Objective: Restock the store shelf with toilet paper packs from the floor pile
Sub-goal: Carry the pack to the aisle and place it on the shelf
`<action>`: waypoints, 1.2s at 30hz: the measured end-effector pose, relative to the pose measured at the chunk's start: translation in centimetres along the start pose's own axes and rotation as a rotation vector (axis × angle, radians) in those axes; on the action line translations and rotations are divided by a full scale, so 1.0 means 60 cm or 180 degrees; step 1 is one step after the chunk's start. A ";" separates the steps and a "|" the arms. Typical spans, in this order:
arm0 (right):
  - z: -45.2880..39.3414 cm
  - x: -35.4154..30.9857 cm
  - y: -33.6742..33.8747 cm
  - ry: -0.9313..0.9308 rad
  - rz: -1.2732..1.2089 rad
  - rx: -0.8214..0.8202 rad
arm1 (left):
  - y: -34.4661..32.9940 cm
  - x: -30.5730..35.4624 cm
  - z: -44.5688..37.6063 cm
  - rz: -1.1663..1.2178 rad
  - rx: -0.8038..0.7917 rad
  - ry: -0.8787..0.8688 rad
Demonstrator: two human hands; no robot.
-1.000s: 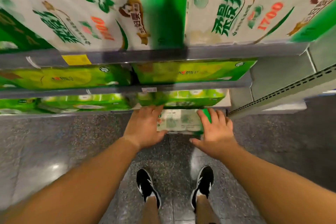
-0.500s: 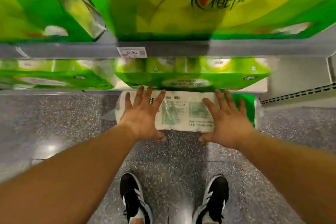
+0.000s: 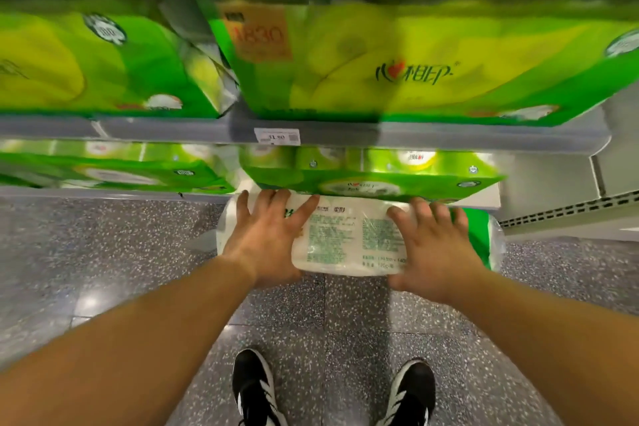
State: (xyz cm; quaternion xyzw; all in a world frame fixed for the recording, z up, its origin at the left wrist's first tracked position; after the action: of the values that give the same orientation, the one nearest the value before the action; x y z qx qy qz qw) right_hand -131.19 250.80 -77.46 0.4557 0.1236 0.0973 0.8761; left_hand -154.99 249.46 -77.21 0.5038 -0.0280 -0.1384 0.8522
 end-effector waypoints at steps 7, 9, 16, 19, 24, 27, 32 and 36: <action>0.136 -0.102 0.271 0.0289 0.0148 0.0266 | 0.253 -0.104 0.158 -0.0117 0.0119 0.0055; 0.181 -0.135 0.373 0.0402 0.0281 0.0452 | 0.350 -0.142 0.206 -0.0208 0.0248 0.0103; 0.364 -0.247 0.698 0.0517 0.0391 0.0933 | 0.669 -0.237 0.393 -0.0646 0.0808 0.0253; 0.447 -0.285 0.803 0.0556 0.0441 0.1099 | 0.784 -0.266 0.475 -0.0737 0.0903 0.0252; 0.566 -0.338 0.953 0.0556 0.0336 0.1237 | 0.947 -0.305 0.612 -0.0534 0.0994 0.0095; 0.643 -0.365 1.034 0.0585 0.0037 0.1279 | 1.032 -0.324 0.681 -0.0275 0.1030 0.0017; 0.746 -0.402 1.165 0.0759 -0.0355 0.1568 | 1.163 -0.348 0.781 0.0334 0.1248 -0.0233; 0.842 -0.443 1.277 0.0969 -0.0655 0.1822 | 1.278 -0.380 0.871 0.0495 0.1597 -0.0349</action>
State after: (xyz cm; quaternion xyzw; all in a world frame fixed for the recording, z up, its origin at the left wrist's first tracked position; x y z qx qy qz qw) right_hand -145.48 247.50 16.95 0.6485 0.3206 0.0367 0.6894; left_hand -170.72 245.81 16.98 0.6873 -0.1462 -0.0883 0.7061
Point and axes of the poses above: each hand's wrist, its own z-axis away from the middle knuckle, its own y-axis out of the back of the hand, x = y × z, the point moved 7 cm from there along -z, towards the middle knuckle, and after that the axes turned 7 degrees about -z, right-handed, at the moved point
